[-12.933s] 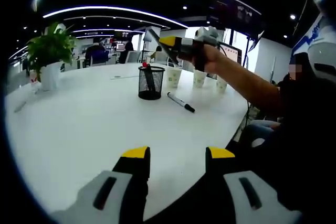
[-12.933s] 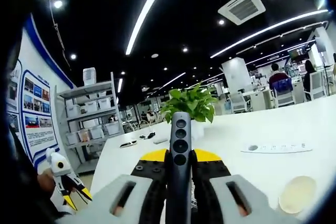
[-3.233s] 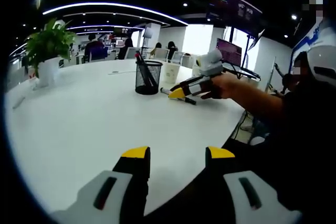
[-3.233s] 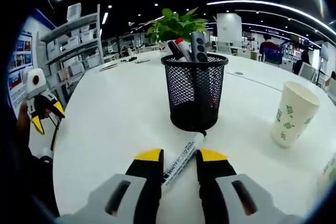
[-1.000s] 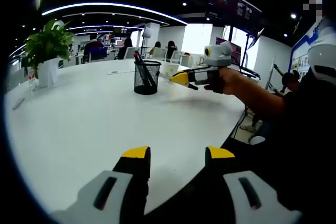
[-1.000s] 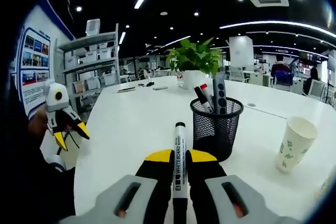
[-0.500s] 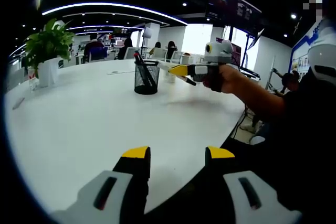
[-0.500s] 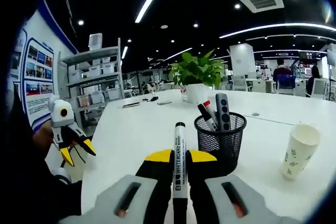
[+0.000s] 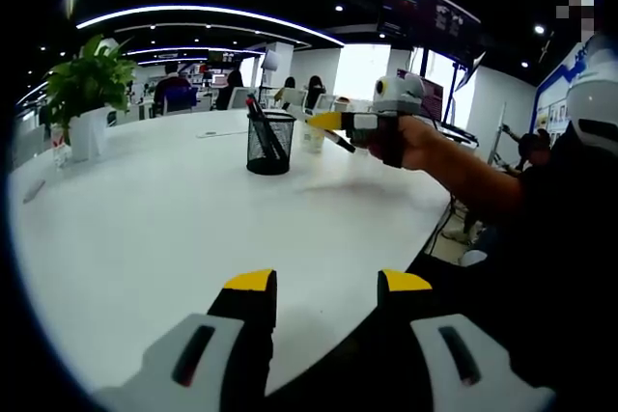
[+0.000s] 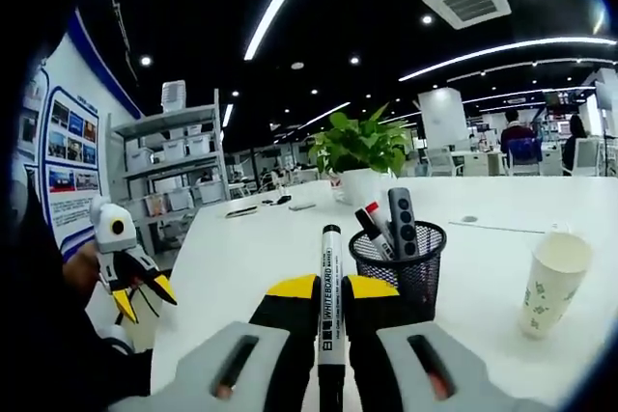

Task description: Place the scattered laser pointers and whiteboard markers into the pen holder and stack the scattered paper cups together

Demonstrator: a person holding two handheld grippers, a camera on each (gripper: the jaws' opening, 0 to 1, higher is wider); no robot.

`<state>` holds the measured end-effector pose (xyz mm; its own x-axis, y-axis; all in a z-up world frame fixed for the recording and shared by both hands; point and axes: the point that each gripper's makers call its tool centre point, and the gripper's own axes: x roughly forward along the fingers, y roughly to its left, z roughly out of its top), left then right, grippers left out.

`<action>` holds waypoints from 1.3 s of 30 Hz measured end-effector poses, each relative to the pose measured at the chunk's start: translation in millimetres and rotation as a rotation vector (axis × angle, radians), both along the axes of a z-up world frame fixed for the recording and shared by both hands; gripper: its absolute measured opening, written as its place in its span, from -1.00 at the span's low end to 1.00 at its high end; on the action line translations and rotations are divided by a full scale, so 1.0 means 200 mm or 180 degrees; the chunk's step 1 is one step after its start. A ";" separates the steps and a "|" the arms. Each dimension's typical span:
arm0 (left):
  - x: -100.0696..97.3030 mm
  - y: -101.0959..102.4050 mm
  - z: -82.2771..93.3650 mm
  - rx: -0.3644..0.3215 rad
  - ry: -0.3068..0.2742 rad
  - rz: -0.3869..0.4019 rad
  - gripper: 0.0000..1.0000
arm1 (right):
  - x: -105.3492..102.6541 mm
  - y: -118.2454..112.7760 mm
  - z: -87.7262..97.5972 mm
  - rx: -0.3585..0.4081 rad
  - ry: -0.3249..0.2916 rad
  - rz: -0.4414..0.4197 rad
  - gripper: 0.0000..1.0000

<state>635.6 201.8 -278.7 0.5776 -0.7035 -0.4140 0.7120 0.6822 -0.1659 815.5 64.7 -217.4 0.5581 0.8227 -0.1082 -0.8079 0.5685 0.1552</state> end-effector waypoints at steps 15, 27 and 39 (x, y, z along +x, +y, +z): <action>0.00 -0.01 0.00 0.0003 0.0009 -0.0017 -0.14 | 0.09 -0.01 0.07 0.0323 -0.0077 -0.0064 -0.73; 0.00 -0.01 0.00 0.0003 0.0012 -0.0011 -0.14 | 0.14 0.00 0.15 0.0449 -0.0163 -0.0078 -0.73; 0.00 0.00 0.00 -0.0004 0.0014 0.0003 -0.14 | 0.19 0.01 0.25 0.0539 -0.0228 -0.0109 -0.73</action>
